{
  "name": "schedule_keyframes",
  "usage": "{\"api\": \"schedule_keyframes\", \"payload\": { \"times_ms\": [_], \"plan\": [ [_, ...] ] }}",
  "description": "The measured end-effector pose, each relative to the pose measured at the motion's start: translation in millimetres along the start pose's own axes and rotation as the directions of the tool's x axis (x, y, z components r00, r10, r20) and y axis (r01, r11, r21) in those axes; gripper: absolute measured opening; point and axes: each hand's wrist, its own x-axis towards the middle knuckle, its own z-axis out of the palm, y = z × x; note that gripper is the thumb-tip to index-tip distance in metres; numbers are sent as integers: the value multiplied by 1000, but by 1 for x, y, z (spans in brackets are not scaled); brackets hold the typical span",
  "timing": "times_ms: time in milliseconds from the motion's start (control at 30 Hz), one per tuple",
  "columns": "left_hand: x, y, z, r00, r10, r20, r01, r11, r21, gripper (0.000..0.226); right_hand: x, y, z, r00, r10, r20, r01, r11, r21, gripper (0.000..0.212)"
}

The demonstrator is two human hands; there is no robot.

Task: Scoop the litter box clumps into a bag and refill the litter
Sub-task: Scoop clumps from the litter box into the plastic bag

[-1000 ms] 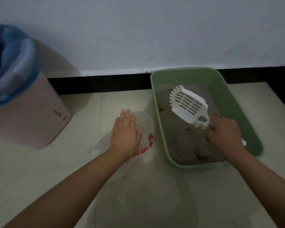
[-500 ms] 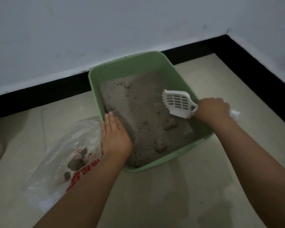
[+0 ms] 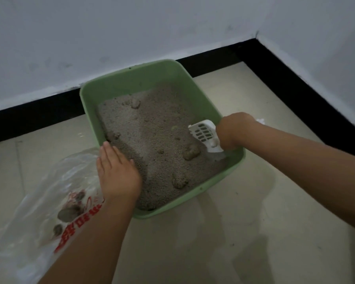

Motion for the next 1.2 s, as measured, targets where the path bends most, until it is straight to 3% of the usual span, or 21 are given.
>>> {"api": "schedule_keyframes", "payload": {
  "times_ms": [133, 333, 533, 900, 1200],
  "plan": [
    [-1, 1, -1, 1000, 4, 9, -4, 1000, -3, 55, 9, 11, 10, 998, -55, 23, 53, 997, 62, 14],
    [-2, 1, -1, 1000, -6, 6, 7, 998, -56, 56, 13, -1, 32, 991, -130, -25, 131, 988, 84, 24],
    [0, 1, -6, 998, -18, 60, 22, 998, -60, 57, 28, -27, 47, 985, -171, 2, 160, 922, 352, 38],
    [2, 0, -4, 999, 2, 49, 0, 999, -40, 58, 38, -34, 55, 979, -197, -57, 199, 840, 505, 38],
    [2, 2, -6, 997, -10, 73, 10, 1000, 3, 58, 33, -32, 49, 984, -96, -148, 174, 646, 744, 37]
  ]
}}
